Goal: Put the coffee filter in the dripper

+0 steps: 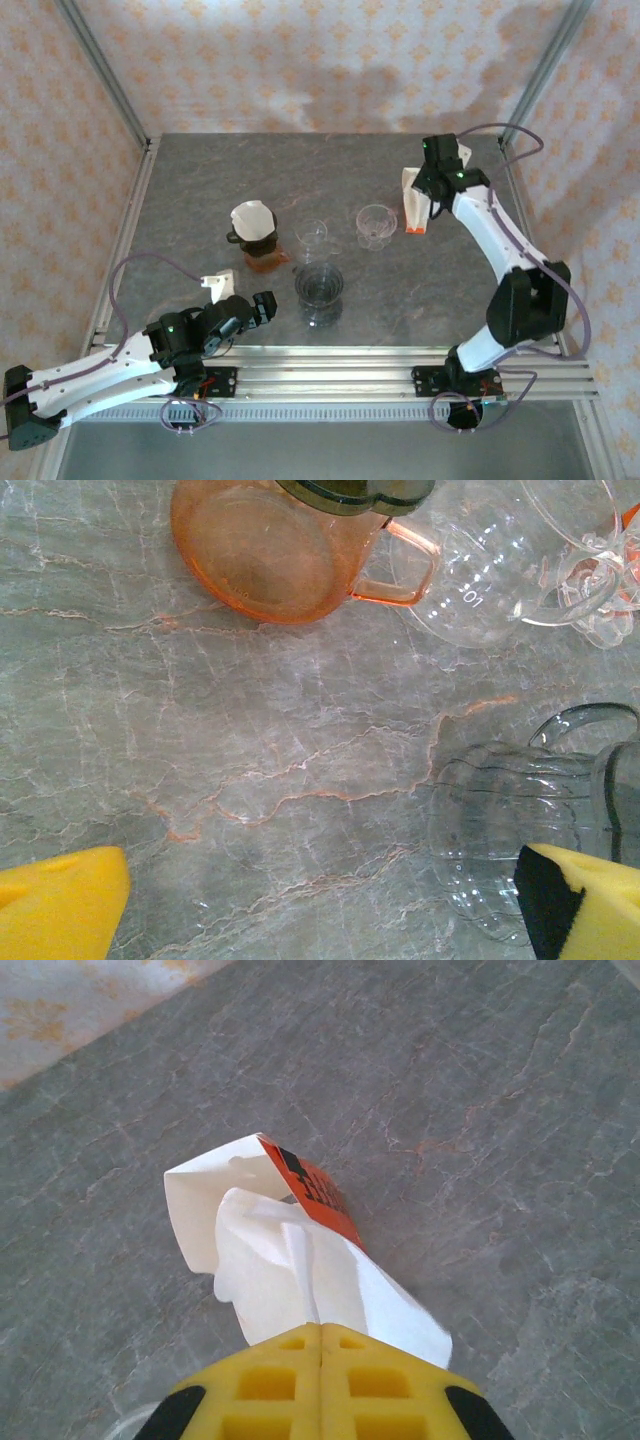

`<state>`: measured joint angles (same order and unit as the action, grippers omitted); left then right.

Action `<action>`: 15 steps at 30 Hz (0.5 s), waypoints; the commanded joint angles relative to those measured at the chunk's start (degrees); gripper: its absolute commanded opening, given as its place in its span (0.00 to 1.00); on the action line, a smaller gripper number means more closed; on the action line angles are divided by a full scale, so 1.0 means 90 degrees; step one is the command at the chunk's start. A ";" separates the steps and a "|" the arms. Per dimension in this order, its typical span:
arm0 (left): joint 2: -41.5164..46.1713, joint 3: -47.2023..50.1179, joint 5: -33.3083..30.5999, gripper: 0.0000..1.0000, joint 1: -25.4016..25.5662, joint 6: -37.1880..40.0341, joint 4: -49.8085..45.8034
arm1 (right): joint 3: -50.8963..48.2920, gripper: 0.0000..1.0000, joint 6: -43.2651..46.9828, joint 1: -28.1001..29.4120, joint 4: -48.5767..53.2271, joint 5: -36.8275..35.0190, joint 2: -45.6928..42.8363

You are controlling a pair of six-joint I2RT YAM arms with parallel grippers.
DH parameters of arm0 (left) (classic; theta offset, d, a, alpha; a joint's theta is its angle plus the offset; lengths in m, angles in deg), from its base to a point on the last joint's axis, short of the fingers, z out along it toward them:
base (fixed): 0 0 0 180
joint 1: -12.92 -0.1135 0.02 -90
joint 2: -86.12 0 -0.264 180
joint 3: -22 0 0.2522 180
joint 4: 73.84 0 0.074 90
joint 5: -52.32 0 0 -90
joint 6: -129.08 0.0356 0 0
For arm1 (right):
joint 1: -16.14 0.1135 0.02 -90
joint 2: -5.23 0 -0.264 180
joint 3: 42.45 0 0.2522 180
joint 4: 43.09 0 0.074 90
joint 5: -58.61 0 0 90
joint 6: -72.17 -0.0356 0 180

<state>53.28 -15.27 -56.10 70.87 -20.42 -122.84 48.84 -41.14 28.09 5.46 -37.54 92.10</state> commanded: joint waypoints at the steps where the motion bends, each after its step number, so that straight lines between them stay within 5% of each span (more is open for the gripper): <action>1: 0.0078 -0.0173 -0.0102 1.00 -0.0057 0.0140 -0.0042 | -0.0352 0.00 -0.0106 -0.0005 -0.0107 -0.0019 -0.0893; 8: 0.0227 -0.0428 -0.0236 1.00 -0.0057 0.0290 -0.0228 | -0.1152 0.00 -0.0140 0.0510 0.0052 0.0690 -0.2571; 15: 0.0372 -0.0591 -0.0327 1.00 -0.0067 0.0433 -0.0445 | -0.1495 0.00 -0.0021 0.1678 0.0532 0.2214 -0.3818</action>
<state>55.97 -18.92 -56.56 70.87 -18.00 -123.87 36.23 -41.79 40.00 7.03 -24.82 60.32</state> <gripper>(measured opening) 0.990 0.046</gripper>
